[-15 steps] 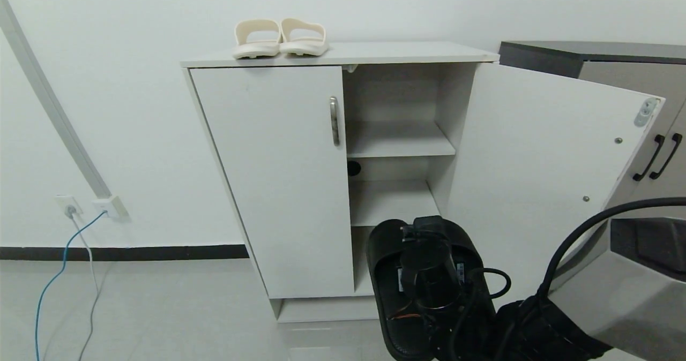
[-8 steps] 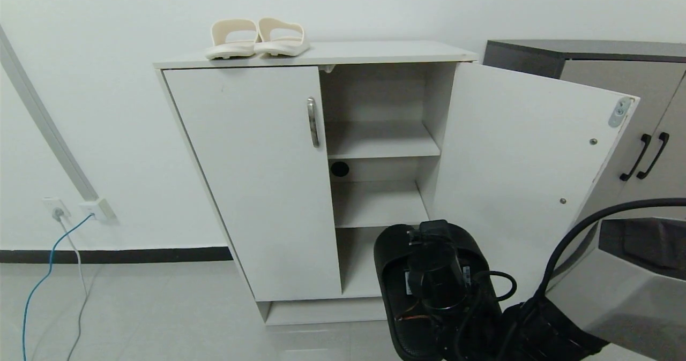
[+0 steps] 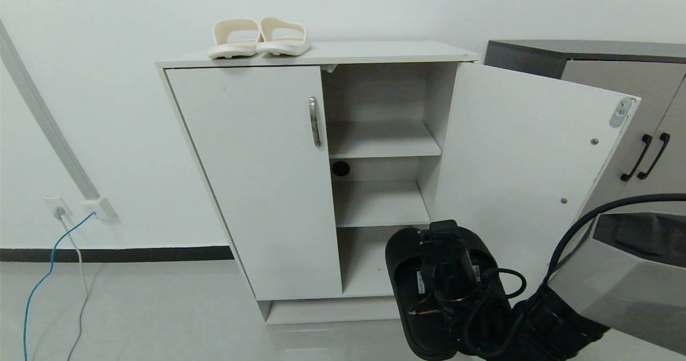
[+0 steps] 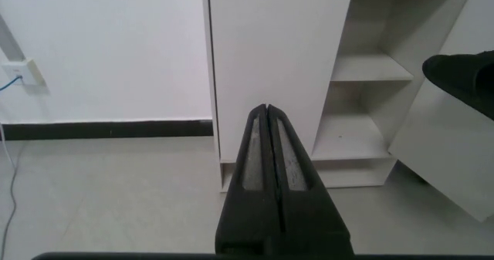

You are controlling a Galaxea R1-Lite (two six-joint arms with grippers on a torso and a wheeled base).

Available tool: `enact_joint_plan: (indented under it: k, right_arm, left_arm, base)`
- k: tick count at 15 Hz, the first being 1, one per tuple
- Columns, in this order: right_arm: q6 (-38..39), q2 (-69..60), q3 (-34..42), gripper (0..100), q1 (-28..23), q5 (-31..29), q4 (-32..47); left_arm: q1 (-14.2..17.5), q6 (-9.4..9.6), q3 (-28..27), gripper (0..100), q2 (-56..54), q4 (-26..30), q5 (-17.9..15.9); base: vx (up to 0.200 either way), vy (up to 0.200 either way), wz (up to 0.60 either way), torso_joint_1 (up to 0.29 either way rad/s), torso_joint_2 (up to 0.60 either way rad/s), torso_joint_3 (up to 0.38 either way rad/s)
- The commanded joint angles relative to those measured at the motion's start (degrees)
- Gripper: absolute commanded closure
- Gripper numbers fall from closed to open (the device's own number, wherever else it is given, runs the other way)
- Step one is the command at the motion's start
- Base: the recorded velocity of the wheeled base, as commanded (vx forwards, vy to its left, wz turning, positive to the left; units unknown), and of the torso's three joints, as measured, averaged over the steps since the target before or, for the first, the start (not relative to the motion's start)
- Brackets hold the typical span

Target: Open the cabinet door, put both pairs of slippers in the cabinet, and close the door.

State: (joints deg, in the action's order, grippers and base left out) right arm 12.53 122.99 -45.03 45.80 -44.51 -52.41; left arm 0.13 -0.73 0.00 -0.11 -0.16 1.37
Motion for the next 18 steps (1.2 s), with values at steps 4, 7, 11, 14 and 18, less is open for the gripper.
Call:
enact_joint_plan:
  k: [4,7,11,14,18]
  right_arm:
    - [0.04,0.58,-0.23,100,-1.5,0.3,-0.06]
    - [-0.05,0.5,-0.23,100,-2.21,0.3,-0.06]
    - [-0.84,0.5,-0.14,100,-3.26,0.21,-0.06]
    - [-0.84,0.5,-0.14,100,-3.52,0.21,-0.06]
    - [-0.75,0.41,-2.08,100,0.08,1.53,-2.88]
  left_arm:
    - [0.04,-0.24,0.0,100,0.11,-0.02,0.04]
    - [0.04,-0.24,0.0,100,0.11,-0.02,0.04]
    - [0.04,-0.24,0.0,100,0.11,-0.02,0.04]
    - [0.04,-0.32,0.0,100,0.11,-0.02,0.04]
    - [0.04,-0.24,0.0,100,0.11,-0.02,0.04]
  base:
    - [0.0,0.0,0.0,0.0,0.0,0.0]
    - [0.0,0.0,0.0,0.0,0.0,0.0]
    - [0.0,0.0,0.0,0.0,0.0,0.0]
    - [0.0,0.0,0.0,0.0,0.0,0.0]
    - [0.0,0.0,0.0,0.0,0.0,0.0]
